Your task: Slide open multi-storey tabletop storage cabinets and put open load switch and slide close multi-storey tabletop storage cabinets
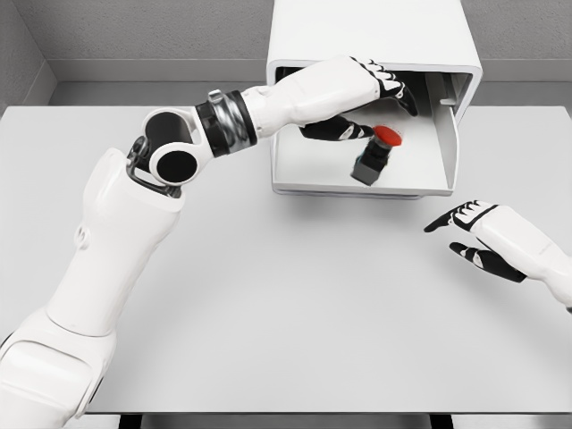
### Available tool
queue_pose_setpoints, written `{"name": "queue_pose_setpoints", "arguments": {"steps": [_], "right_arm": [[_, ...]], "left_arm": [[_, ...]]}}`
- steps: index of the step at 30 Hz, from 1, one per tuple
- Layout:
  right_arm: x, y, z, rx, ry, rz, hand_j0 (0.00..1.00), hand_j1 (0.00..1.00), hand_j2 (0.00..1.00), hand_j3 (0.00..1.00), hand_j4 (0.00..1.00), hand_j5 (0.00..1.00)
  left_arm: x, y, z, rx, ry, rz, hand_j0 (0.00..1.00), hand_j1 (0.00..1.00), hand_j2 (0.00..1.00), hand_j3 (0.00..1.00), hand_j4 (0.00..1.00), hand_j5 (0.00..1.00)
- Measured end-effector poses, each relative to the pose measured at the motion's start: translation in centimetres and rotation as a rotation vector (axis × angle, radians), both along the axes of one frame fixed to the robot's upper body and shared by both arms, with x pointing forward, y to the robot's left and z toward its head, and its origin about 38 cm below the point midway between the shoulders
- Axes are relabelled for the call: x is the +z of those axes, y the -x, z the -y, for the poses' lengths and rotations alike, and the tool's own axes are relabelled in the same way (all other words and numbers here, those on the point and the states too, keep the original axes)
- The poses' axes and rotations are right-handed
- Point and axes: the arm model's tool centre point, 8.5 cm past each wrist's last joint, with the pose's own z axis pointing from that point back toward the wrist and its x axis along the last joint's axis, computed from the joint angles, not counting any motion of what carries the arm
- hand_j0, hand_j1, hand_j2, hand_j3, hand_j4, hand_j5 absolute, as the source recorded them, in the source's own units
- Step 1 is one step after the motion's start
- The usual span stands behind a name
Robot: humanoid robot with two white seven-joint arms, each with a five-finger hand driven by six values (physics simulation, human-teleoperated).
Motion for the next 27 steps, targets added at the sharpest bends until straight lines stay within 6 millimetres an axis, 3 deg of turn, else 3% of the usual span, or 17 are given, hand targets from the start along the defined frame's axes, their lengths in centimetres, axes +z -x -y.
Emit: {"name": "queue_pose_setpoints", "arguments": {"steps": [6, 10, 11, 16, 20, 23, 27], "right_arm": [[0.0, 0.0, 0.0, 0.0, 0.0, 0.0, 0.62, 0.62, 0.62, 0.62, 0.62, 0.62], [0.1, 0.0, 0.0, 0.001, -0.001, 0.002, 0.62, 0.62, 0.62, 0.62, 0.62, 0.62], [0.1, 0.0, -0.1, 0.001, -0.002, 0.003, 0.62, 0.62, 0.62, 0.62, 0.62, 0.62], [0.0, 0.0, -0.3, 0.009, -0.008, 0.001, 0.62, 0.62, 0.62, 0.62, 0.62, 0.62], [-0.3, 0.1, -0.8, 0.021, -0.015, -0.006, 0.62, 0.62, 0.62, 0.62, 0.62, 0.62], [-0.3, 0.0, -1.0, 0.027, -0.017, -0.006, 0.62, 0.62, 0.62, 0.62, 0.62, 0.62], [0.0, -0.2, -1.1, 0.031, -0.019, 0.001, 0.62, 0.62, 0.62, 0.62, 0.62, 0.62]], "left_arm": [[0.0, 0.0, -0.1, -0.002, -0.003, 0.001, 0.69, 0.69, 0.69, 0.69, 0.69, 0.69], [-0.1, 0.5, -0.2, -0.001, -0.01, 0.015, 0.87, 0.87, 0.87, 0.87, 0.87, 0.87], [0.4, 0.9, -0.1, -0.007, -0.007, 0.036, 0.99, 0.99, 0.99, 0.99, 0.99, 0.99], [1.8, 3.9, -1.5, -0.088, -0.027, 0.185, 1.0, 1.0, 1.0, 1.0, 1.0, 1.0], [1.5, 5.7, -5.3, -0.131, -0.02, 0.21, 1.0, 1.0, 1.0, 1.0, 1.0, 1.0], [1.1, 5.9, -9.5, -0.096, 0.018, 0.173, 1.0, 1.0, 1.0, 1.0, 1.0, 1.0], [-4.5, 7.2, -17.0, 0.075, 0.097, -0.002, 1.0, 1.0, 1.0, 1.0, 1.0, 1.0]]}}
